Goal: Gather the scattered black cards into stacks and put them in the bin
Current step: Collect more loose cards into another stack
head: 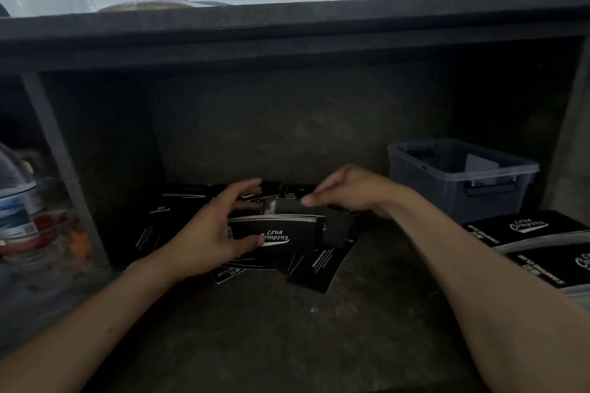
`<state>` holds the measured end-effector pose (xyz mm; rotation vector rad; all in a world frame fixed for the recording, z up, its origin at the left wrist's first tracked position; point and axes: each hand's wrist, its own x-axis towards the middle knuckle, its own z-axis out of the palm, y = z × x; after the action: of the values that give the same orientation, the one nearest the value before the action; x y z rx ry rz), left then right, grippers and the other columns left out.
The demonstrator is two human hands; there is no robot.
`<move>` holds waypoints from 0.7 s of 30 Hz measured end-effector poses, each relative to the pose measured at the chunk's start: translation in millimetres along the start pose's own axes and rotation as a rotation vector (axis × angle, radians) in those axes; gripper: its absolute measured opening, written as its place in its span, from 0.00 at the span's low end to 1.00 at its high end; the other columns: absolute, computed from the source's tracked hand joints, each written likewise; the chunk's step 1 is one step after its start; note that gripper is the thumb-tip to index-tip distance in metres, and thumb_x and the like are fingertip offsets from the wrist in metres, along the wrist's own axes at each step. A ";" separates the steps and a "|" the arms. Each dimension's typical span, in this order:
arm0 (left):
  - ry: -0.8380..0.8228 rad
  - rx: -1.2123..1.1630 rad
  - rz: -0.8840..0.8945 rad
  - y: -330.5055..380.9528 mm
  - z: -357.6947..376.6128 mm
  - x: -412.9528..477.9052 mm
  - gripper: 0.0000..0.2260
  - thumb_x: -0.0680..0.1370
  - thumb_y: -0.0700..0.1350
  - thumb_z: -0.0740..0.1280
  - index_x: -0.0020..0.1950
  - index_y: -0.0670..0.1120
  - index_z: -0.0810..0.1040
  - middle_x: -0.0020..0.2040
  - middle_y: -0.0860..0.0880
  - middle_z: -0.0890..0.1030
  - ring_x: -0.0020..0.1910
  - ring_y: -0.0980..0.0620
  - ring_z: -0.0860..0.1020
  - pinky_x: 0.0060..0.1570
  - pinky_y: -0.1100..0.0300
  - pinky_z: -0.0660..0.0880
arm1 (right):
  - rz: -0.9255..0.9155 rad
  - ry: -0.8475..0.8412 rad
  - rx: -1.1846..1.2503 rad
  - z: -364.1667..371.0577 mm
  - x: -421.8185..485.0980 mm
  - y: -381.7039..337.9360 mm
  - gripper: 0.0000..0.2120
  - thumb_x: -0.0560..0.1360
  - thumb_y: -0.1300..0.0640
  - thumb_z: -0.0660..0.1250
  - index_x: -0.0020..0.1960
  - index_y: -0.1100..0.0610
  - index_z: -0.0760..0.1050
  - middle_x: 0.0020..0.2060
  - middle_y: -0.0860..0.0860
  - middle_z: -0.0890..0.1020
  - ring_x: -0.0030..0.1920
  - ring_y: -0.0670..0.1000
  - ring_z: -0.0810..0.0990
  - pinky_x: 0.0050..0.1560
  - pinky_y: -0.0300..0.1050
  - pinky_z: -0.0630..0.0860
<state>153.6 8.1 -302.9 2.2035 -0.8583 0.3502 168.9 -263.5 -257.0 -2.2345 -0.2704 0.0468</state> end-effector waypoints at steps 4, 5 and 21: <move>-0.059 -0.036 0.023 1.7 -0.9 -0.5 0.21 0.75 0.37 0.75 0.65 0.53 0.78 0.56 0.55 0.84 0.56 0.58 0.82 0.56 0.64 0.77 | -0.114 -0.143 0.347 15.3 13.0 -3.7 0.14 0.80 0.49 0.63 0.55 0.57 0.82 0.53 0.54 0.85 0.51 0.52 0.84 0.48 0.42 0.78; -0.063 -0.015 0.022 2.0 -1.5 -0.9 0.15 0.75 0.37 0.74 0.58 0.53 0.81 0.51 0.55 0.85 0.51 0.57 0.84 0.52 0.63 0.78 | -0.099 0.027 0.436 12.3 20.7 -0.1 0.13 0.81 0.53 0.60 0.56 0.59 0.80 0.55 0.56 0.84 0.49 0.52 0.84 0.46 0.40 0.76; -0.128 0.068 0.018 -0.2 -4.9 -2.4 0.12 0.77 0.37 0.71 0.49 0.55 0.83 0.44 0.56 0.86 0.46 0.57 0.84 0.45 0.67 0.78 | -0.170 0.227 -0.550 5.8 36.8 42.0 0.17 0.79 0.55 0.62 0.67 0.49 0.74 0.65 0.52 0.76 0.65 0.54 0.74 0.64 0.40 0.68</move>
<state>152.1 12.8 -300.7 2.3021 -0.9480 0.2521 211.6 -276.8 -291.0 -2.7189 -0.3823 -0.4161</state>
